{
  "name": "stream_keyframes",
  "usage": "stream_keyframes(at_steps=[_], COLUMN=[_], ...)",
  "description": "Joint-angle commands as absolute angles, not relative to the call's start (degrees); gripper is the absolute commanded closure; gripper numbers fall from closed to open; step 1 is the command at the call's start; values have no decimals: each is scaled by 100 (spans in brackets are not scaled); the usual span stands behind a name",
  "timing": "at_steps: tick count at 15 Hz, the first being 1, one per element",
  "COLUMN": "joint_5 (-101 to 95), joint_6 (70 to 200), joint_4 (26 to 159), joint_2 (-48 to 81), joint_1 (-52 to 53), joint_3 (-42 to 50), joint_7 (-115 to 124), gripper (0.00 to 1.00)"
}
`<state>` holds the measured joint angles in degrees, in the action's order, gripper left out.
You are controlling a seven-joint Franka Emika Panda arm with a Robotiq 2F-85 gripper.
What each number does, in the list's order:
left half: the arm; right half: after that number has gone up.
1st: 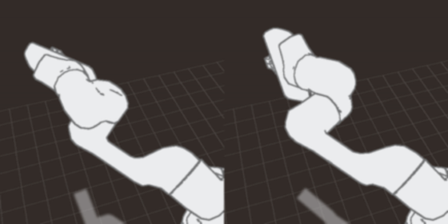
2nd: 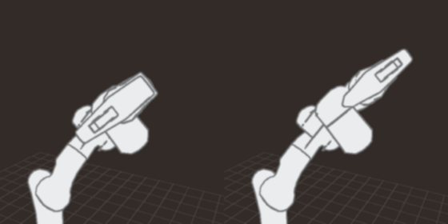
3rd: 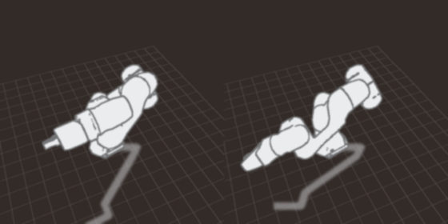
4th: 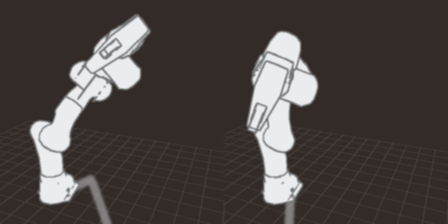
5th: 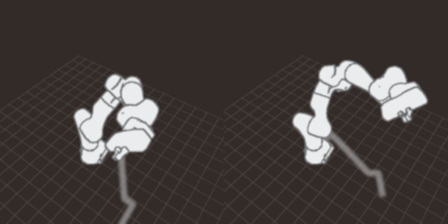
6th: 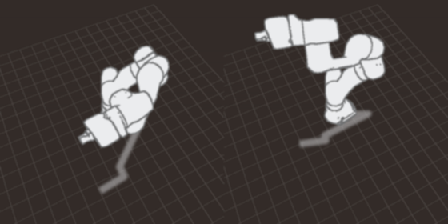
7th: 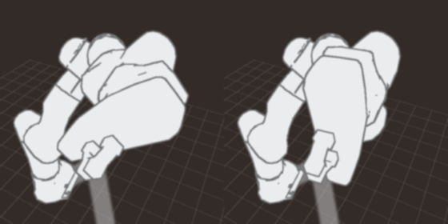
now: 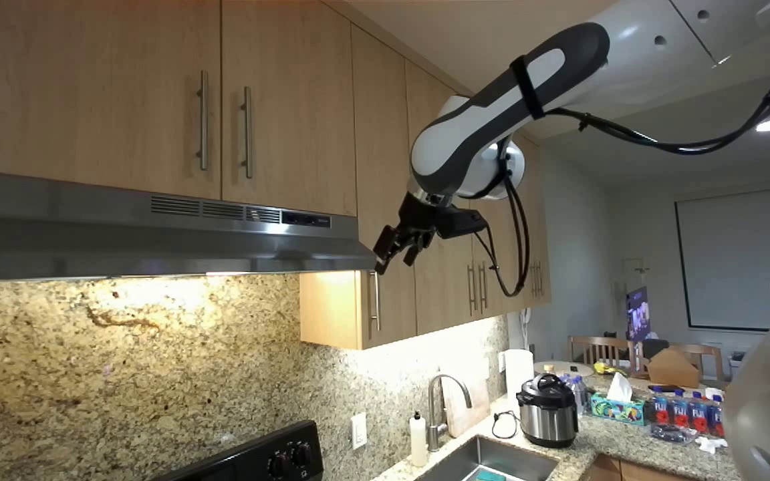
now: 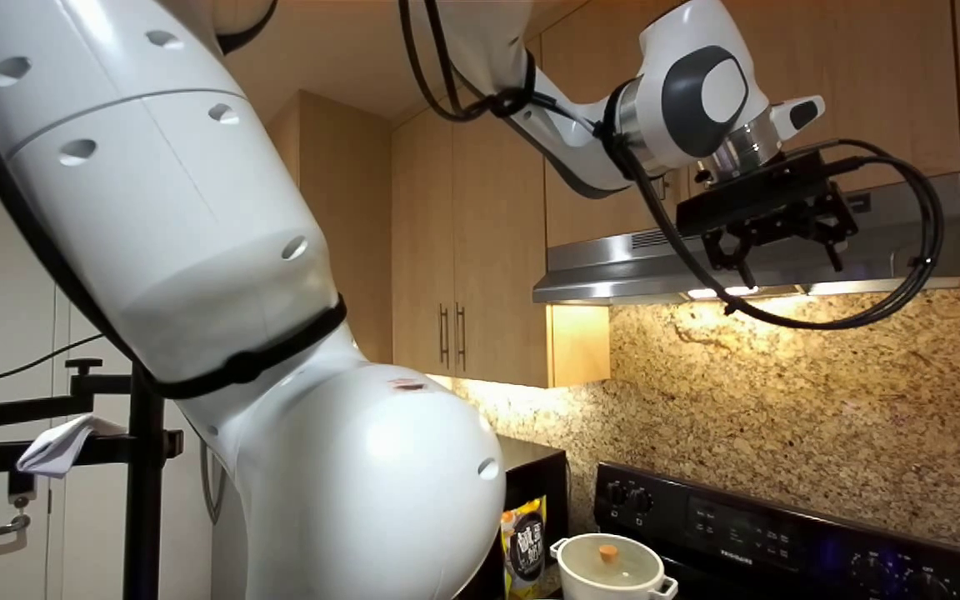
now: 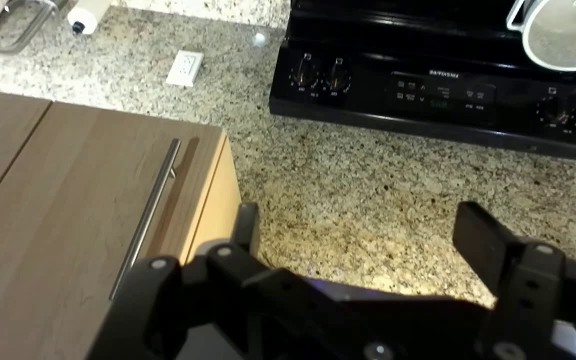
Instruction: Turn off the light above the stove
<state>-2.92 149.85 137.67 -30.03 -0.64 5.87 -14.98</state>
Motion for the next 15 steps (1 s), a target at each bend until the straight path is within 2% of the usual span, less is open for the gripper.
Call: stream_keyframes(at_steps=[1,5,15], joint_5=[-503,-500,-275], joint_6=[15522,15894,15759], joint_4=[13346,12745,12924], joint_2=[-2781,-2414,-2575], joint_1=[-128,-92,172], joint_3=[303,69,317], joint_7=[-1198,-1031,-1375], gripper=[0,0,0])
